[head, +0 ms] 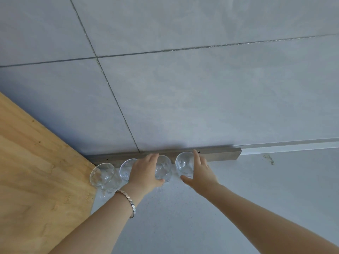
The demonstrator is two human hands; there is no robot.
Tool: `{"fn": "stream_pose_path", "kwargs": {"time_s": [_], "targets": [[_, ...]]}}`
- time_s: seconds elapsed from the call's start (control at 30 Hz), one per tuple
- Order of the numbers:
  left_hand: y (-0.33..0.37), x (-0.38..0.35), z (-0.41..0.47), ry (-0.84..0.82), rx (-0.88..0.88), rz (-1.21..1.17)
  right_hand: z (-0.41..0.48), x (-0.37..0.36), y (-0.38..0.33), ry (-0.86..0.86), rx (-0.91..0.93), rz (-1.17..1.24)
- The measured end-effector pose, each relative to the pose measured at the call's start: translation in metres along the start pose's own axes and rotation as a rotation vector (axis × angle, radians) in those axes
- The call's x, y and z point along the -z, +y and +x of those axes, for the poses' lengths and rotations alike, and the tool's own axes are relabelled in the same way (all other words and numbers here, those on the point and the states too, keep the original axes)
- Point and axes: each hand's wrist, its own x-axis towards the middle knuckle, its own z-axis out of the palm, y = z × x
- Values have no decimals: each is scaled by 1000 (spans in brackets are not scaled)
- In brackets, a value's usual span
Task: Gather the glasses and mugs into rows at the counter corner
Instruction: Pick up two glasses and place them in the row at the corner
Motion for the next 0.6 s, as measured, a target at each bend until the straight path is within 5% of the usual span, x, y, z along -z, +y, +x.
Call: {"fn": "stream_pose_path", "kwargs": {"time_s": [0.17, 0.27, 0.6], "targets": [[41, 13, -24, 73, 34, 55, -45, 27, 44, -215, -78, -149], [87, 17, -43, -34, -15, 22, -82, 57, 84, -329, -124, -215], [320, -39, -56, -318, -154, -72, -200, 183, 287, -233, -351, -193]]}}
